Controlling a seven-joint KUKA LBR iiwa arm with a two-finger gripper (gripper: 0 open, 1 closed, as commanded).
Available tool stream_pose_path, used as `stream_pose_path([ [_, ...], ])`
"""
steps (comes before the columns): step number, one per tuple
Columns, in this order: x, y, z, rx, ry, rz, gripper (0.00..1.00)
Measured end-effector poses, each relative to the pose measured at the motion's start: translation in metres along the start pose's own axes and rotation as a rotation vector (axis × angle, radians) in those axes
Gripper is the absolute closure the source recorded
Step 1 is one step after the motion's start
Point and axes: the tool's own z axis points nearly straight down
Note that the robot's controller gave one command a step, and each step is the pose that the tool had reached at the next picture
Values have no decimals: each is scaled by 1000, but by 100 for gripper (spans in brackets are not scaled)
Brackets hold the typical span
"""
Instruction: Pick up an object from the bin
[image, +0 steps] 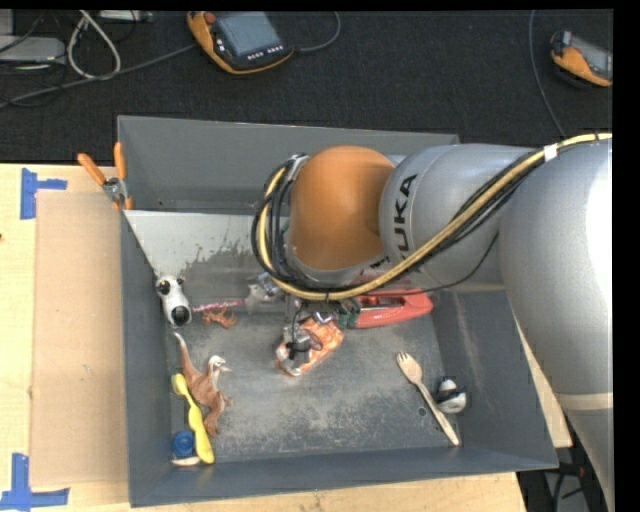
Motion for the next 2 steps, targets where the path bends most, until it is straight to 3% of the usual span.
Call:
stream_pose_path([
  [1, 21, -39, 0, -1, 0, -24, 0],
  [2, 36, -58, 5, -5, 4, 140, 100],
])
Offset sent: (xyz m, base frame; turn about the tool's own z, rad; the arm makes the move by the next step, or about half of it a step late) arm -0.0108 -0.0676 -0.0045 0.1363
